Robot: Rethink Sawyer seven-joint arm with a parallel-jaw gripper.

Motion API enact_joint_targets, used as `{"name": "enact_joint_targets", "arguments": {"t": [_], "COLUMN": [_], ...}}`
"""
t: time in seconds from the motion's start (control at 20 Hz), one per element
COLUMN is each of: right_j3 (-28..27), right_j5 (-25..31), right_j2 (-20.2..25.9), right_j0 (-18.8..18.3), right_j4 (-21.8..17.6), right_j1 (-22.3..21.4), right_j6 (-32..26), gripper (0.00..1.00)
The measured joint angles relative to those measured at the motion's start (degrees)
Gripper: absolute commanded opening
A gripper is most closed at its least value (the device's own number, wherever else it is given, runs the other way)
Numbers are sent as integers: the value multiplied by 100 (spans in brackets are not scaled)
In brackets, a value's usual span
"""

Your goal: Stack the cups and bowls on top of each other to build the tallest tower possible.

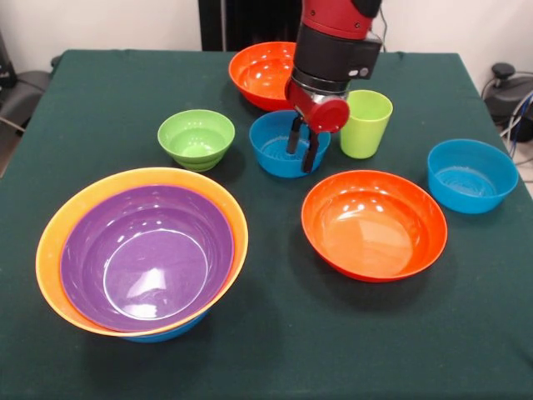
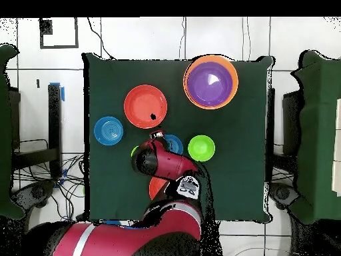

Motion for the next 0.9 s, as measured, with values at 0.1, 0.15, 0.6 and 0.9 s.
{"name": "enact_joint_targets", "arguments": {"t": [0.1,0.15,0.6,0.9], "right_j3": [-1,-1,-3,-18], "right_j5": [-1,-1,-6,-1], "right_j2": [-1,-1,-2,-98], "right_j0": [37,47,116,223], "right_j4": [0,0,1,0], "right_j1": [28,45,258,294], "right_j6": [0,0,0,0], "gripper": [100,100,100,0]}}
